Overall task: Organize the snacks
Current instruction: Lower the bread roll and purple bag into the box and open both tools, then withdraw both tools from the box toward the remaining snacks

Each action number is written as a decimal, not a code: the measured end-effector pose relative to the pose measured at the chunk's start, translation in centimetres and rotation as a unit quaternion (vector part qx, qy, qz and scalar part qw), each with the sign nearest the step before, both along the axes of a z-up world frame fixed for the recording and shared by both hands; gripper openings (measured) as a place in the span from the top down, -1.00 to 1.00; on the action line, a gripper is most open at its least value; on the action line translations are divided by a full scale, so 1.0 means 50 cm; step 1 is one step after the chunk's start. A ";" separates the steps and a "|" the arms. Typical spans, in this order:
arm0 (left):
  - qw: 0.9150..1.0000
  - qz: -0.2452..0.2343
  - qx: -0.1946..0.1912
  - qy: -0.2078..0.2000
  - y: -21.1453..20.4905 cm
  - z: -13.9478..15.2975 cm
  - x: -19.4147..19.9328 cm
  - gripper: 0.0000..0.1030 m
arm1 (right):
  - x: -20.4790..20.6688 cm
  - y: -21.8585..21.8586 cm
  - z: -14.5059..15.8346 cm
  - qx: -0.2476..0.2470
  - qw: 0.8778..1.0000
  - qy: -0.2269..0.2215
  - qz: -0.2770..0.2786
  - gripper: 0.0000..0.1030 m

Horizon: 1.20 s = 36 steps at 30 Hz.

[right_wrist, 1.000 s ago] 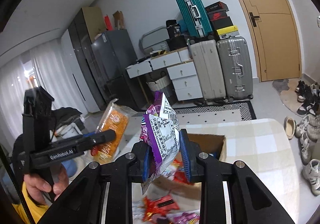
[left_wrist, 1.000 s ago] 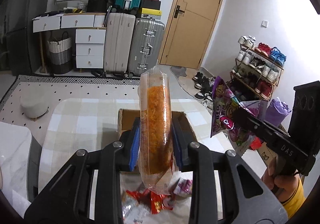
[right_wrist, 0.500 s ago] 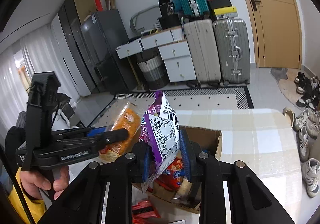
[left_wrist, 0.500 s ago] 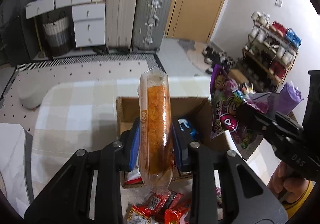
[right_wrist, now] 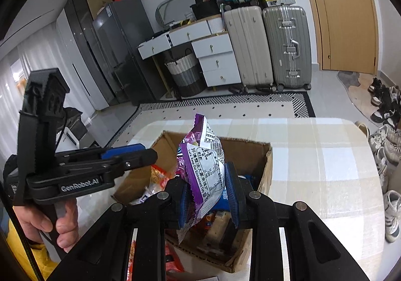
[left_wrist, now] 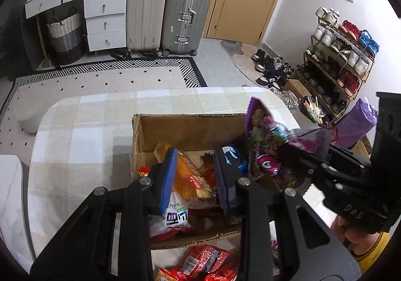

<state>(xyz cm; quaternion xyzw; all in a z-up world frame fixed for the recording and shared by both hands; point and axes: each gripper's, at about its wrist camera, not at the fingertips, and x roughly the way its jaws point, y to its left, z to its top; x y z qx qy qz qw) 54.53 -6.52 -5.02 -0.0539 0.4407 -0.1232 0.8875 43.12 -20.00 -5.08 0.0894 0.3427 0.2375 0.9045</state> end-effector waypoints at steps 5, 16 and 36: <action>1.000 0.003 0.002 0.002 0.012 -0.026 -0.022 0.50 | 0.007 0.018 -0.017 -0.010 1.000 0.011 0.006 0.49; 1.000 0.013 0.017 -0.005 0.040 -0.010 -0.146 0.27 | 0.013 0.031 -0.030 -0.030 0.999 0.020 0.003 0.49; 0.991 0.089 0.032 -0.098 0.095 0.178 -0.407 -0.46 | -0.138 0.013 0.106 -0.013 0.998 -0.053 -0.010 0.22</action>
